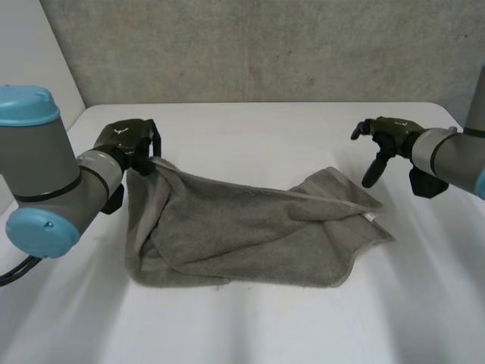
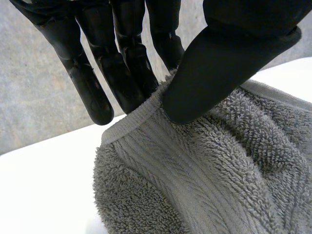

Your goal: Fold the towel.

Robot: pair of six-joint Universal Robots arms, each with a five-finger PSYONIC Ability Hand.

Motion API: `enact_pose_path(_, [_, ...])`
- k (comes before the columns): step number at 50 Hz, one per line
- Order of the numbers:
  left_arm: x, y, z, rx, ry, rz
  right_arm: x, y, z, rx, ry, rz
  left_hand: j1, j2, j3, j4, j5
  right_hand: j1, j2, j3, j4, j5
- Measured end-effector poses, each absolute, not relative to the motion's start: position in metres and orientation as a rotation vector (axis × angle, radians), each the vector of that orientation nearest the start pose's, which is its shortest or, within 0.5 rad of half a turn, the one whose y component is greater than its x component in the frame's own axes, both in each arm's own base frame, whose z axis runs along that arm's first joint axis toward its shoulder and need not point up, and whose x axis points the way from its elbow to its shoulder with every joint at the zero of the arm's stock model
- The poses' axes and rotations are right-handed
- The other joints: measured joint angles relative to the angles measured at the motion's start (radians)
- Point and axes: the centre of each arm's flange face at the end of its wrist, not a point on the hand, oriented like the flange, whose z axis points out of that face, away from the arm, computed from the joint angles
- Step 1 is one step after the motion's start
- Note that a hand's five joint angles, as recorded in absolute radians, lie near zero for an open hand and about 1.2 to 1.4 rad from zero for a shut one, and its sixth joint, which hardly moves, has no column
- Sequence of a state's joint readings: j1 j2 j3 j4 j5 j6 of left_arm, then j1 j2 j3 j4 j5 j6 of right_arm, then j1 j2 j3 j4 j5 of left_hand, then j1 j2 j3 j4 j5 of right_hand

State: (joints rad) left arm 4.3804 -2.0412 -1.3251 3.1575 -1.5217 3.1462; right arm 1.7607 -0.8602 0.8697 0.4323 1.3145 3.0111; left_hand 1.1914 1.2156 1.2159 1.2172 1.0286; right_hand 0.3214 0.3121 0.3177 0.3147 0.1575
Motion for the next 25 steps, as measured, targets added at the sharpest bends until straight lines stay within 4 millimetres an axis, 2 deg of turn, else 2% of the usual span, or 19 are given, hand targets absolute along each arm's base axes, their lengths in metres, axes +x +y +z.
enact_pose_path(5, [-0.253,-0.317,0.227,0.498,2.588,-2.13,0.229,-0.366,0.206,-0.751,2.383,-1.56,0.0,0.0,0.0,0.0,0.0,0.055,0.048,0.063,0.067,0.067])
enact_pose_path(8, [-0.253,-0.312,0.232,0.504,2.577,-2.149,0.229,-0.359,0.191,-0.841,2.394,-1.549,0.0,0.0,0.0,0.001,0.0,0.055,0.048,0.063,0.068,0.068])
enact_pose_path(18, [-0.253,-0.306,0.231,0.513,2.578,-2.151,0.233,-0.357,0.154,-0.873,2.439,-1.454,0.0,0.0,0.0,0.001,0.0,0.101,0.108,0.115,0.123,0.118])
enact_pose_path(25, [-0.252,-0.305,0.228,0.513,2.589,-2.135,0.244,-0.362,0.135,-0.872,2.411,-1.471,0.0,0.0,0.0,0.001,0.0,0.336,0.337,0.337,0.339,0.327])
